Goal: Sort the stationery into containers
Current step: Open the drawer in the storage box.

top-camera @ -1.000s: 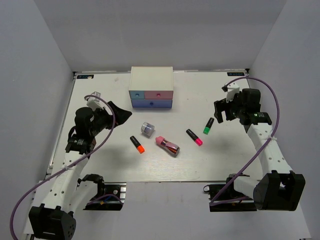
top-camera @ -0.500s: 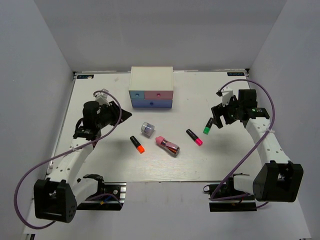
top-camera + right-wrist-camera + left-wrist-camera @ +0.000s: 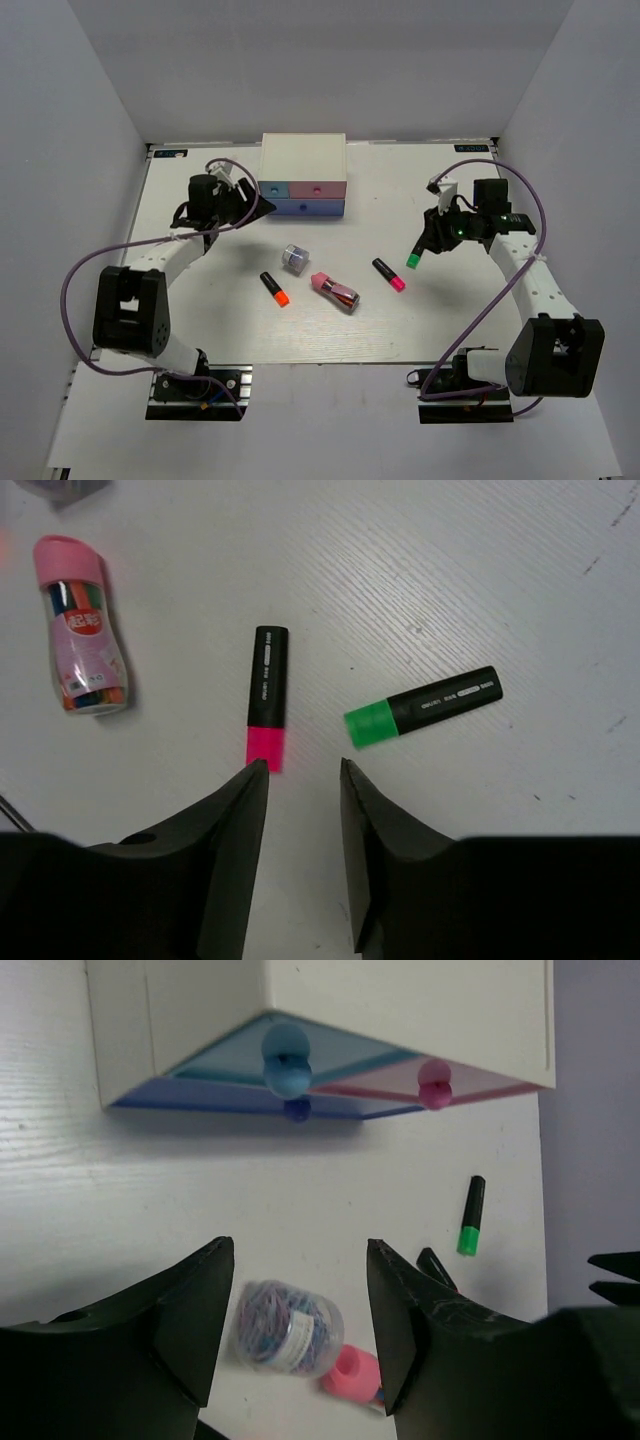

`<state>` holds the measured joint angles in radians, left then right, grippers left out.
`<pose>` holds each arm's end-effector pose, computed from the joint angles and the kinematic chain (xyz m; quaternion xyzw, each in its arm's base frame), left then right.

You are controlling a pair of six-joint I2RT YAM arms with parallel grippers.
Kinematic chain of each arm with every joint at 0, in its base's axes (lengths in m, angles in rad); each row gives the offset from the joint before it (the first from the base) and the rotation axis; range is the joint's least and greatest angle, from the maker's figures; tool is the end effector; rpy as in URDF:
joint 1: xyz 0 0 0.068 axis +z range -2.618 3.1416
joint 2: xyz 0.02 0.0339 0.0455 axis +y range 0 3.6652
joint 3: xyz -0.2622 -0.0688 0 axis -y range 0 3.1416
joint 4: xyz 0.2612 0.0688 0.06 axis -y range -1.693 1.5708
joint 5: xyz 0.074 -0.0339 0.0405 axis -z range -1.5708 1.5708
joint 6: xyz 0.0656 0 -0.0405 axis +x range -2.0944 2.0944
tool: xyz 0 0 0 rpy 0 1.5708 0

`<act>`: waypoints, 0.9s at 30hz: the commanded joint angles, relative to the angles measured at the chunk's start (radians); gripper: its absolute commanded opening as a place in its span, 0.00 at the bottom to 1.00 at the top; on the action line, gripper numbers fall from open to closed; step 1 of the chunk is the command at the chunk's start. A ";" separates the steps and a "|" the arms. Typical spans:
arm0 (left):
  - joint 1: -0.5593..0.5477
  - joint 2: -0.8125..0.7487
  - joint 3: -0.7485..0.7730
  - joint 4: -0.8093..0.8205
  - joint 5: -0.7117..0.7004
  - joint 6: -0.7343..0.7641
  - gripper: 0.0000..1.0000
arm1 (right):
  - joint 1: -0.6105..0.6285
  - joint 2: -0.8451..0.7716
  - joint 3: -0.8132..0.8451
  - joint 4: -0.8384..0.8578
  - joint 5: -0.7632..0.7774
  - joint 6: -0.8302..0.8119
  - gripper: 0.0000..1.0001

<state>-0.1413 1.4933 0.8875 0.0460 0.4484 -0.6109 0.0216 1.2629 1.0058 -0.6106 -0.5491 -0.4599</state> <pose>0.3538 -0.0790 0.2048 -0.0938 0.8547 -0.3543 0.3677 0.2916 0.0405 0.2558 -0.3061 0.8554 0.1764 0.3789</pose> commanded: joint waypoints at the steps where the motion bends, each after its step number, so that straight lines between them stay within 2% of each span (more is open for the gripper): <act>1: -0.004 0.041 0.047 0.051 -0.031 0.030 0.65 | 0.003 0.000 0.030 0.044 -0.092 0.044 0.43; 4: -0.004 0.085 0.056 0.121 -0.042 0.030 0.61 | 0.000 0.010 0.036 0.072 -0.106 0.064 0.46; 9: -0.014 0.122 0.056 0.195 -0.054 0.020 0.59 | 0.003 0.033 0.051 0.095 -0.103 0.067 0.47; 20: -0.014 0.186 0.086 0.291 -0.108 -0.021 0.59 | 0.005 0.050 0.042 0.126 -0.098 0.081 0.50; 27: -0.032 0.265 0.139 0.292 -0.146 -0.041 0.60 | 0.001 0.052 0.020 0.141 -0.083 0.083 0.51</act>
<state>-0.1627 1.7473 0.9836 0.3107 0.3275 -0.6445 0.0219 1.3140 1.0103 -0.4999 -0.6247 -0.3878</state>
